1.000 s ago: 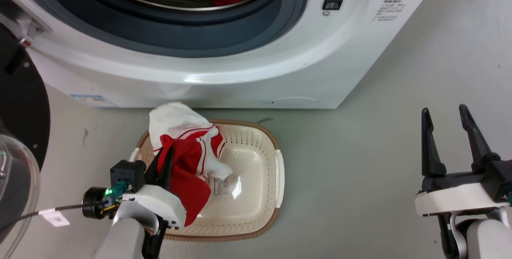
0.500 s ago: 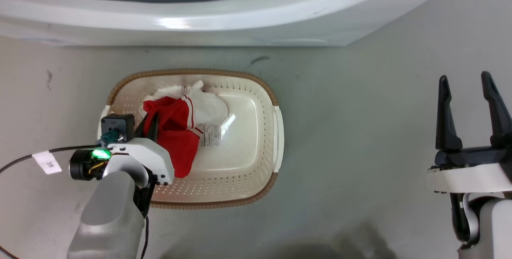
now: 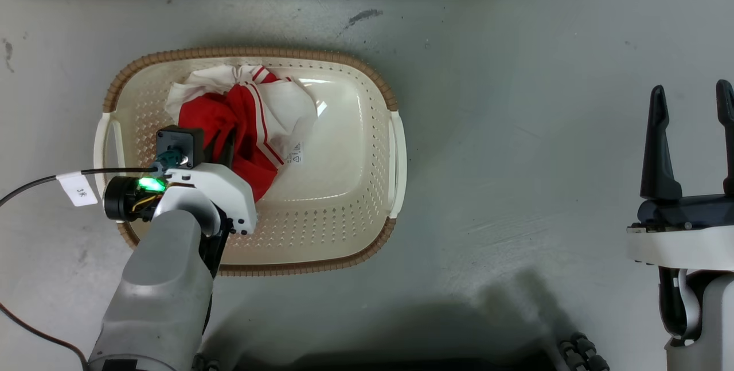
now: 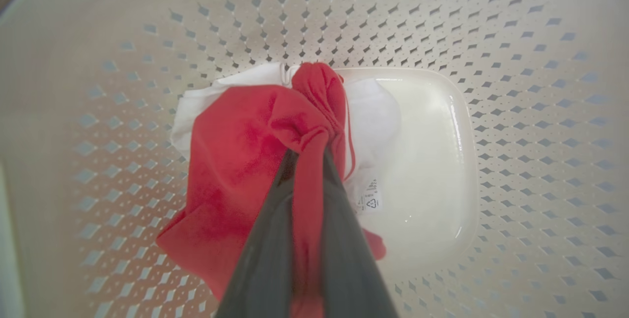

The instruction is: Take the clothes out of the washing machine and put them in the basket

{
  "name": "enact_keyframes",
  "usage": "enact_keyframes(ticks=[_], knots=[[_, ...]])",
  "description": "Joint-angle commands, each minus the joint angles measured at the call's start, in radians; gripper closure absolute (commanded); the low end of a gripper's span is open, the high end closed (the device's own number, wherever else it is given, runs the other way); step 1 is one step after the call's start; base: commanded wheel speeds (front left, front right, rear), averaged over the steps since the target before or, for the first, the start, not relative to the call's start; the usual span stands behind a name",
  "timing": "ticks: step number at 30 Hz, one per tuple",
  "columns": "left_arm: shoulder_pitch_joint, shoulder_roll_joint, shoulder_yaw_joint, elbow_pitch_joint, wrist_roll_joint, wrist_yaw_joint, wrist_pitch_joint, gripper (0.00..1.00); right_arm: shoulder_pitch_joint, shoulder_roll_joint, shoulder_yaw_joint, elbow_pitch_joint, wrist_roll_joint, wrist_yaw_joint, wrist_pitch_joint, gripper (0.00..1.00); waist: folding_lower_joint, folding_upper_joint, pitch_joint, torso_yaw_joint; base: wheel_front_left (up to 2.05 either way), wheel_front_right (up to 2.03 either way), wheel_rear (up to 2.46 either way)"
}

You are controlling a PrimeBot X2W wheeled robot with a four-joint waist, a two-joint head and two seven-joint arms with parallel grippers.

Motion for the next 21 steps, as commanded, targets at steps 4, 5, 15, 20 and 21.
enact_keyframes(ticks=[4, 5, 15, 20, 21], knots=[[-0.022, -0.012, 0.000, 0.024, -0.002, -0.005, -0.003, 1.00, -0.027, 0.000, 0.003, -0.001, 0.014, -0.001, -0.002, 0.00, -0.0003, 0.0000, 0.022, 0.002, 0.00, 0.00, 0.00], [-0.024, -0.016, 0.002, 0.034, -0.005, -0.005, -0.003, 1.00, -0.028, 0.000, 0.004, 0.003, 0.014, -0.001, -0.002, 0.00, -0.0003, 0.0000, 0.020, 0.001, 0.00, 0.00, 0.00], [0.022, -0.010, -0.030, 0.041, 0.010, -0.012, -0.003, 0.00, -0.043, 0.000, 0.022, 0.057, 0.039, -0.001, -0.002, 0.00, -0.0003, 0.0000, -0.096, -0.002, 0.00, 0.00, 0.00], [0.084, -0.006, -0.032, -0.019, -0.013, -0.014, -0.003, 0.00, -0.033, 0.000, 0.033, 0.087, 0.038, -0.001, -0.002, 0.00, -0.0003, 0.0000, -0.202, 0.001, 0.00, 0.00, 0.00], [0.096, -0.005, -0.035, -0.041, -0.019, -0.014, -0.003, 0.00, -0.030, 0.000, 0.035, 0.091, 0.041, -0.001, -0.002, 0.00, -0.0003, 0.0000, -0.223, 0.000, 0.00, 0.00, 0.00]])
